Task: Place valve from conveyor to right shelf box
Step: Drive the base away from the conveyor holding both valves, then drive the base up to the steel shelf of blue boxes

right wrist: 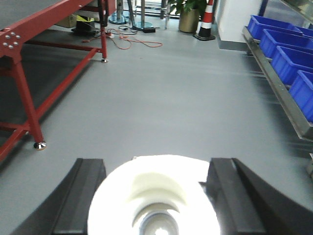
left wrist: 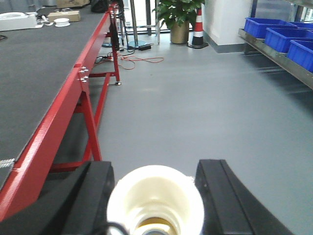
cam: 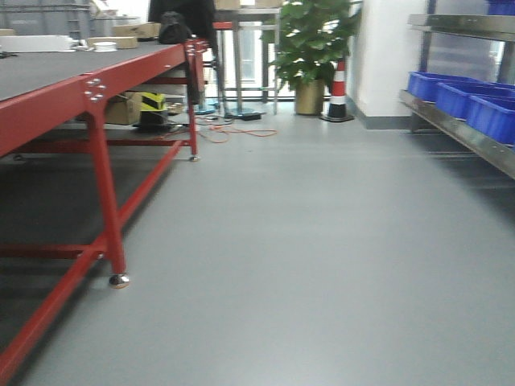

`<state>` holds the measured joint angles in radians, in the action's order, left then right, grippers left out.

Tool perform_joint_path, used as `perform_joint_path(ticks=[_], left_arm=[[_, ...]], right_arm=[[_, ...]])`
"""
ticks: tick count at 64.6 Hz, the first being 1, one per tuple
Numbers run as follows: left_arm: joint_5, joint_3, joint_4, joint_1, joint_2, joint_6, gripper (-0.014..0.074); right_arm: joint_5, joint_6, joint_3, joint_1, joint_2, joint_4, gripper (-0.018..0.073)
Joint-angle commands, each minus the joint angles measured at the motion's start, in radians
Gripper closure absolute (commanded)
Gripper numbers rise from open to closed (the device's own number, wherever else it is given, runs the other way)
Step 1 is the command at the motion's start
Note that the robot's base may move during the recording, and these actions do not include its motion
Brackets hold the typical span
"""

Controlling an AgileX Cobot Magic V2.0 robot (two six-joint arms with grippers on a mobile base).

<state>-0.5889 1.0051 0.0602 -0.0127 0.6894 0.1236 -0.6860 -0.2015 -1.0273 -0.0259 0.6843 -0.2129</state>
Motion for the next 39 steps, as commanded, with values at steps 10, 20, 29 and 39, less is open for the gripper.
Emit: perform_joint_path(ticks=[10,20,29,39], left_arm=[[0.057,0.004,0.006,0.007,-0.006,-0.005,0.0707],[0.057,0.004,0.006,0.007,-0.006,-0.005,0.0707],[0.057,0.004,0.006,0.007,-0.006,-0.005,0.0707],[0.057,0.004,0.006,0.007,-0.006,-0.005,0.0707]], right_arm=[[0.075,-0.010,-0.016,0.003,-0.008,0.000,0.0711],[0.075,-0.010,-0.016,0.003,-0.008,0.000,0.0711],[0.075,-0.010,-0.016,0.003,-0.008,0.000,0.0711],[0.075,-0.010,-0.016,0.003,-0.008,0.000,0.0711]])
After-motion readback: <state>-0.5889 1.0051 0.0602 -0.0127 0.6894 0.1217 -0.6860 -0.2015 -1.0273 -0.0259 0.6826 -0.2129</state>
